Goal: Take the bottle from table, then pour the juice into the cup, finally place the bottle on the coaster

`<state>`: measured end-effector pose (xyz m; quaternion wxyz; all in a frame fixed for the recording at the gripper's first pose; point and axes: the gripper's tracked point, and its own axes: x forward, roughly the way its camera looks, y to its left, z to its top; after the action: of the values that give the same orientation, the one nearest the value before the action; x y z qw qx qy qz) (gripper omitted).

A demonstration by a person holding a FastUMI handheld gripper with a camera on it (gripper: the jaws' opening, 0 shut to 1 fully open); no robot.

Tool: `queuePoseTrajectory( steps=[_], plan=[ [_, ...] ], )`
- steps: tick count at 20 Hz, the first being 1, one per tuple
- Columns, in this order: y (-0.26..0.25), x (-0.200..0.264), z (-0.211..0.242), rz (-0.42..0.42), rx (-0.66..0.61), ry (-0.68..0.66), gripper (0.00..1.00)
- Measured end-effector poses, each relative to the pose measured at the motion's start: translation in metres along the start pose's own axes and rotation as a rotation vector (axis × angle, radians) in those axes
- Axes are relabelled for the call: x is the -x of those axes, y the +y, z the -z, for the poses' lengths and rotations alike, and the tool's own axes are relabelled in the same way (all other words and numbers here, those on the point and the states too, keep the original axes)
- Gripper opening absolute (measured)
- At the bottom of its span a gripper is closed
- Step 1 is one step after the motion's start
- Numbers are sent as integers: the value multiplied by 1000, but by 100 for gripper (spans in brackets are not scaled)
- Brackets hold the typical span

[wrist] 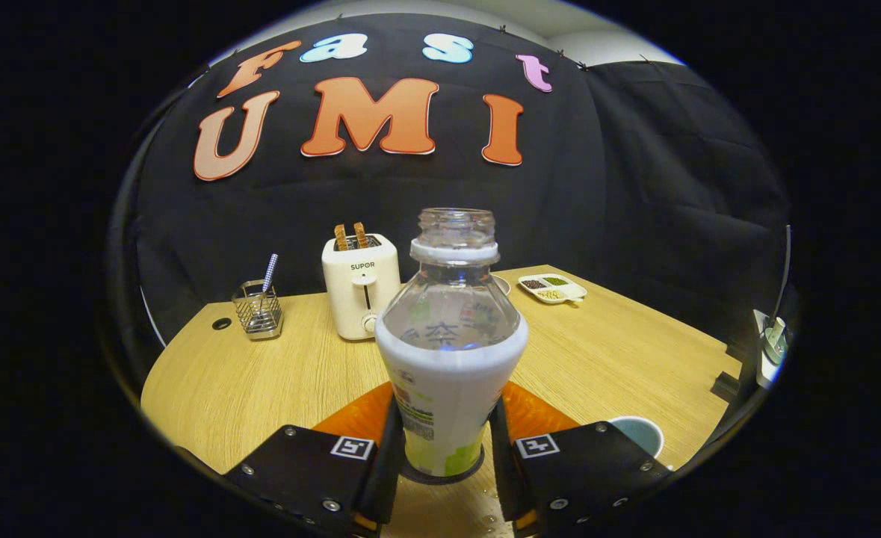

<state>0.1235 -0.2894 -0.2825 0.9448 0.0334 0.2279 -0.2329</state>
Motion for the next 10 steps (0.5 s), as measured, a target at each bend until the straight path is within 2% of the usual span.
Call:
queuePoseTrajectory(
  steps=[6, 10],
  plan=[
    [10, -10, 12, -23, -36, 0, 57],
    [12, -11, 20, -13, -2, 4, 60]
  ],
)
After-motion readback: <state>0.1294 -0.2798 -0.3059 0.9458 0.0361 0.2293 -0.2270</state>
